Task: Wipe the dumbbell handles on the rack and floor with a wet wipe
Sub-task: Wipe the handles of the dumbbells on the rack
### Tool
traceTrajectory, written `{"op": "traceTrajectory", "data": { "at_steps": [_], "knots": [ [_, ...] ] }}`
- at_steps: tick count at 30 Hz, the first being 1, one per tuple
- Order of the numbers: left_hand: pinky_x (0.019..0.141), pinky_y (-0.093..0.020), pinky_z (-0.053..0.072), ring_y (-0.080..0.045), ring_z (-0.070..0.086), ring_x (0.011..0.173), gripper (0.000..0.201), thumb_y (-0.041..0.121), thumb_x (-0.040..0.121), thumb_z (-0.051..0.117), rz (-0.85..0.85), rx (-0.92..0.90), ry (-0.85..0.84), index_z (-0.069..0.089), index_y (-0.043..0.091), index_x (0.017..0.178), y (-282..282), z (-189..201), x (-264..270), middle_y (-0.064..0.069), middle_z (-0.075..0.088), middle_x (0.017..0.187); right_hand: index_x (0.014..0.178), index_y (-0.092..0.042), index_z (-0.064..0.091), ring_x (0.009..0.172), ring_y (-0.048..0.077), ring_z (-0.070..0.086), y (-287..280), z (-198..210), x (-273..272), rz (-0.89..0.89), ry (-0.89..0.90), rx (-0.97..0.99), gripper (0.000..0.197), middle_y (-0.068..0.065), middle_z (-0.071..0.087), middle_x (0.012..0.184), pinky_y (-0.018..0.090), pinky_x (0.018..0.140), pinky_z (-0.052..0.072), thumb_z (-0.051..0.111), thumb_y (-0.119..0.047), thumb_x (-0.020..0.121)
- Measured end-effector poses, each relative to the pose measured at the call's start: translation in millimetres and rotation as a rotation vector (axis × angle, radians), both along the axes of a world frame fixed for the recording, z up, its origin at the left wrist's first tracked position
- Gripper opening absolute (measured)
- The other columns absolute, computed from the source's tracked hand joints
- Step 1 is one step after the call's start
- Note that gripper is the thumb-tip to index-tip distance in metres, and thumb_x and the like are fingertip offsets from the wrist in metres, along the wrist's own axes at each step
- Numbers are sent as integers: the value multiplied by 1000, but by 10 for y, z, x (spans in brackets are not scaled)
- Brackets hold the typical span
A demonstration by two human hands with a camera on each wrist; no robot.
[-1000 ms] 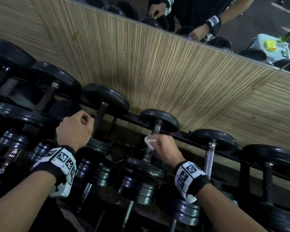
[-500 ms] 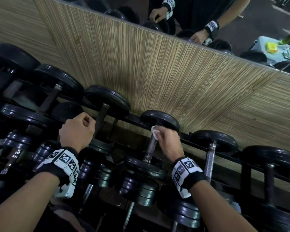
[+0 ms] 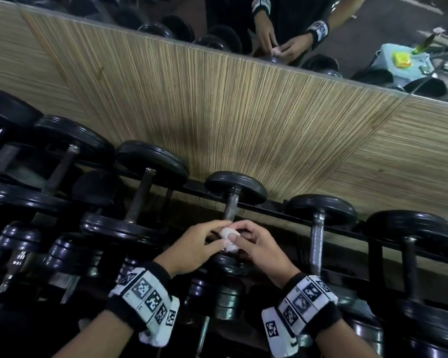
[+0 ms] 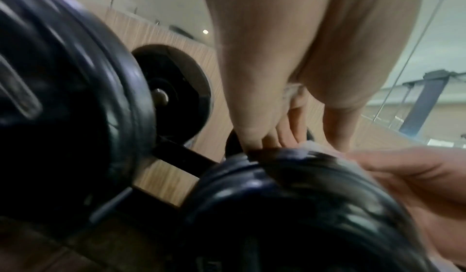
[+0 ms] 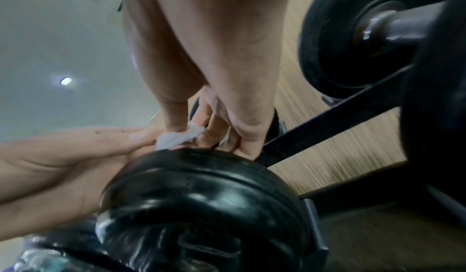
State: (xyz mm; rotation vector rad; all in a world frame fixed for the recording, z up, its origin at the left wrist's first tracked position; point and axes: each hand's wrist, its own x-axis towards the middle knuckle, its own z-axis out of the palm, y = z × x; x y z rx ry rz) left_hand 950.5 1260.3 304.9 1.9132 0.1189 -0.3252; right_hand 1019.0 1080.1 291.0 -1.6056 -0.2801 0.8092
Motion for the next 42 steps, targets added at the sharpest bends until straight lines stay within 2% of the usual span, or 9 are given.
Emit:
{"op": "traceTrajectory", "data": {
  "at_steps": [4,7,11,15,23,29,32,37,42],
  "knots": [
    [93,-28,50,-13,66,98,24,23,90,71,-9,110,-1,71,19,114,-48,-59,220,3,71,104,119,-11,60,85,20,71,-263,105,-54,-129,100,17,20,14,75,95,25,75,55,61,-13,99],
    [86,-27,44,-21,62,96,19,19,91,69,123,402,-30,72,11,108,48,-146,381,-6,67,102,111,-25,63,85,16,72,-684,116,-66,-265,-226,-202,12,6,75,86,31,80,54,58,-20,100],
    [79,-34,52,-24,68,84,8,16,92,64,231,549,-9,68,16,85,219,-224,681,-6,72,88,101,-29,64,73,17,69,-1366,36,-176,-378,-610,-658,18,-10,70,74,36,64,51,51,-42,97],
    [82,-39,57,-19,71,81,17,10,97,56,72,386,31,73,10,96,154,-219,918,-6,74,87,91,-30,68,76,16,67,-1566,-146,-282,-542,-520,-694,49,-11,71,75,43,67,51,32,-63,93],
    [67,-23,42,-5,57,67,30,24,101,53,-327,436,242,63,17,74,248,-340,450,4,65,71,81,-39,64,75,10,62,-1486,-199,-306,-678,-564,-647,32,-24,68,82,30,62,42,36,-49,91],
    [96,-37,46,-6,62,83,27,13,97,55,-57,204,62,64,14,71,381,-455,952,5,71,81,81,-36,64,78,7,64,-1470,-208,-300,-683,-586,-629,30,-25,69,86,28,64,44,37,-43,91],
    [95,-36,44,-7,60,81,28,0,94,50,-79,237,-29,55,11,69,352,-406,1110,11,62,73,80,-36,64,79,5,65,-1463,-188,-302,-693,-586,-618,30,-27,69,90,27,63,44,37,-43,91],
    [89,-26,43,-2,60,84,36,14,102,53,-200,176,173,65,27,70,361,-519,687,11,67,82,78,-37,62,77,4,64,-1455,-182,-306,-695,-594,-611,28,-26,68,88,21,61,42,37,-41,90],
    [79,-16,39,-1,54,78,27,11,102,52,-259,19,296,62,8,78,369,-516,581,5,60,78,77,-39,61,76,1,64,-1442,-159,-302,-686,-599,-587,26,-26,69,87,15,59,41,38,-39,89]
  ]
}}
